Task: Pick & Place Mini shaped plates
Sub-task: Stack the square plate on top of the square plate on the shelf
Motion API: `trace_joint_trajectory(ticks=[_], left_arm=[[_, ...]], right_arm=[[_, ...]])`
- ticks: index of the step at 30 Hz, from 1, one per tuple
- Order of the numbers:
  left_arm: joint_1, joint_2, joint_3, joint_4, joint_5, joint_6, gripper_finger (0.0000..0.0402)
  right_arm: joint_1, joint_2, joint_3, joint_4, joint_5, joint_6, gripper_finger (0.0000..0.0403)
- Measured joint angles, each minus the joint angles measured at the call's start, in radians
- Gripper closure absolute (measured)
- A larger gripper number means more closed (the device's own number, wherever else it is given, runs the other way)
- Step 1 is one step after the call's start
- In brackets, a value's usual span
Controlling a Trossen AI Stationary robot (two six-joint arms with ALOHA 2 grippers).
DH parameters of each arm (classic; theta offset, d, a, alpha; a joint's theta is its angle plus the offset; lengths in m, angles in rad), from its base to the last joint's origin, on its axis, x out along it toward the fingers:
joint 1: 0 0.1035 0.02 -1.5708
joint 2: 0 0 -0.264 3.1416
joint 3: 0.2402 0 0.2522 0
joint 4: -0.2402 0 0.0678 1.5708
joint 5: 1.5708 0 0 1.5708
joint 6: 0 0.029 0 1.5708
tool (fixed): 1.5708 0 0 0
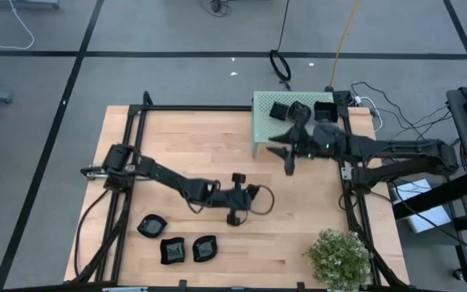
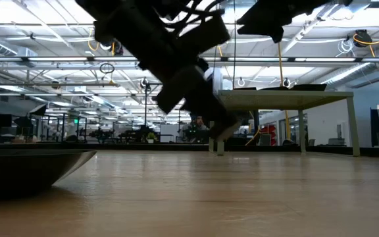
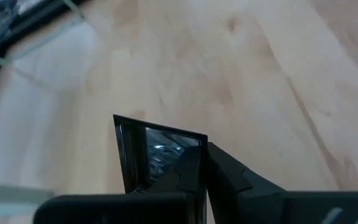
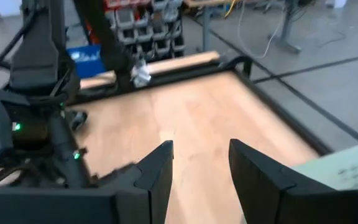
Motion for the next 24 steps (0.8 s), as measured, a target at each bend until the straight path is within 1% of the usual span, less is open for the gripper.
trace_joint_trajectory(ticks=[2,6,9,11,14,17,21,24], left_arm=[[-0.025,0.019,0.0,-0.02,-0.035,-0.033,0.0378],[-0.049,0.04,0.0,-0.029,-0.043,-0.103,0.0387],[-0.051,0.043,0.0,-0.035,-0.044,-0.188,0.0396],[-0.048,0.043,0.0,-0.024,-0.045,-0.267,0.0394],[-0.044,0.043,0.0,-0.021,-0.043,-0.372,0.037],[-0.042,0.043,0.0,-0.014,-0.008,-0.434,0.0337],[-0.042,0.034,0.0,0.023,0.038,-0.459,0.0294],[-0.042,-0.011,0.0,0.053,0.053,-0.459,0.0267]], right_arm=[[0.053,0.0,-0.027,-0.001,0.046,0.016,0.0259],[0.141,0.0,-0.074,0.0,0.139,0.02,0.0259],[0.187,0.0,-0.098,0.0,0.176,0.02,0.0259],[0.206,0.0,-0.109,0.008,0.195,0.02,0.0259],[0.217,0.0,-0.132,0.044,0.196,0.02,0.0259],[0.22,0.0,-0.151,0.093,0.197,0.02,0.0259],[0.22,0.0,-0.161,0.1,0.194,0.016,0.0259],[0.22,0.0,-0.161,0.082,0.187,0.013,0.0259]])
